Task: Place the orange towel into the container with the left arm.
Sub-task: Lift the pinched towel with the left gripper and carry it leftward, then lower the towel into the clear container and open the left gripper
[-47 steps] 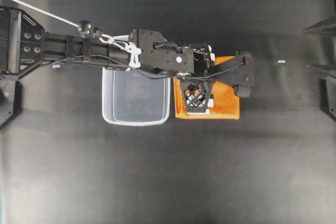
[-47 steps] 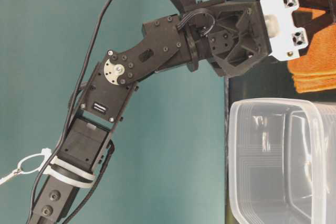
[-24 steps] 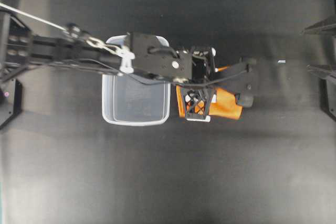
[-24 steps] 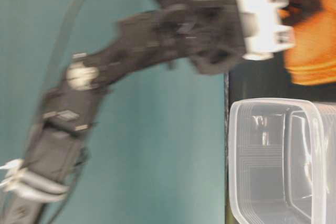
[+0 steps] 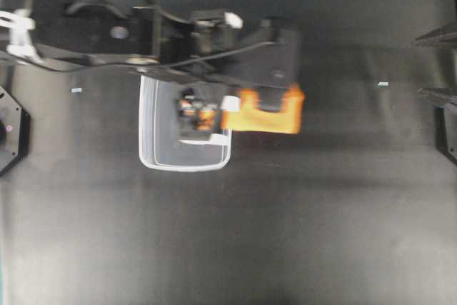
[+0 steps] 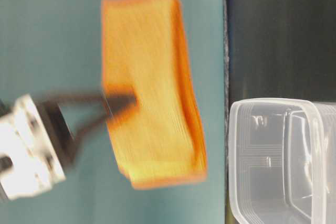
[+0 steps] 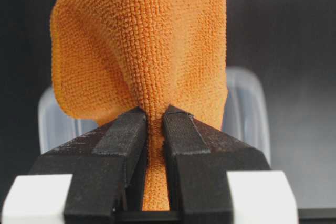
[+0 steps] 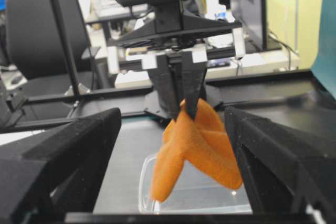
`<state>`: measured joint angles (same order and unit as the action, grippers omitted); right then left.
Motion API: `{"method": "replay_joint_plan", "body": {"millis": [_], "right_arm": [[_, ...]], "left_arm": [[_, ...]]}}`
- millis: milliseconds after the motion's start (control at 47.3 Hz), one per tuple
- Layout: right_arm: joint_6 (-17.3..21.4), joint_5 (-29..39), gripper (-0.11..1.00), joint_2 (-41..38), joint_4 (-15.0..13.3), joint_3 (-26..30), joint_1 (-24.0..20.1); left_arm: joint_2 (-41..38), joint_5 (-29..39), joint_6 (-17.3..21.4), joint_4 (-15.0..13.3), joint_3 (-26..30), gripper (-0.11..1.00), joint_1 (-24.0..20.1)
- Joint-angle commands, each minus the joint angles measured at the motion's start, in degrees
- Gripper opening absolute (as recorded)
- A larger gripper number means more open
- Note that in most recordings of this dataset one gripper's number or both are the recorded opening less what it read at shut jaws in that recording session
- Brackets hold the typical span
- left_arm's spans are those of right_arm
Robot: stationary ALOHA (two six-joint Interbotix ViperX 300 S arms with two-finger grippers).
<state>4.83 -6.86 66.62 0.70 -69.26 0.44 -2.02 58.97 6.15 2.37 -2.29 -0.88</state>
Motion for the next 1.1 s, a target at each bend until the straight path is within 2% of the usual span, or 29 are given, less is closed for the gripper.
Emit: {"method": "replay_joint_plan", "body": {"millis": [0, 211, 380, 718, 782, 929, 972, 1035, 1077], "right_arm": [[0.1, -0.5, 0.77, -0.3, 0.2, 0.5, 0.0], [0.9, -0.4, 0.77, -0.4, 0.2, 0.4, 0.0], [1.1, -0.4, 0.77, -0.4, 0.2, 0.4, 0.0], [1.2, -0.4, 0.77, -0.4, 0.2, 0.4, 0.0], [1.2, -0.4, 0.77, -0.4, 0.2, 0.4, 0.0], [1.2, -0.5, 0.77, -0.3, 0.2, 0.4, 0.0], [1.2, -0.5, 0.77, -0.4, 0.2, 0.4, 0.0], [1.2, -0.5, 0.77, -0.4, 0.2, 0.3, 0.0], [1.2, -0.5, 0.77, -0.4, 0.2, 0.4, 0.0]], "left_arm": [[4.3, -1.0, -0.1, 0.2, -4.3, 0.06, -0.7], [9.4, -6.7, 0.0, 0.3, -14.4, 0.06, -1.9], [10.2, -8.6, 0.0, 0.3, -19.2, 0.06, -2.2], [10.5, -12.0, 1.0, 0.3, -21.0, 0.08, -2.4], [10.2, -12.9, 0.4, 0.3, -21.1, 0.21, -2.5], [9.8, -13.2, 1.0, 0.2, -21.3, 0.69, -2.5], [9.8, -13.3, 1.1, 0.3, -21.3, 0.79, -2.5], [10.0, -13.4, 1.1, 0.2, -21.4, 0.89, -2.5], [10.1, -13.4, 1.1, 0.2, -21.3, 0.91, -2.5]]}}
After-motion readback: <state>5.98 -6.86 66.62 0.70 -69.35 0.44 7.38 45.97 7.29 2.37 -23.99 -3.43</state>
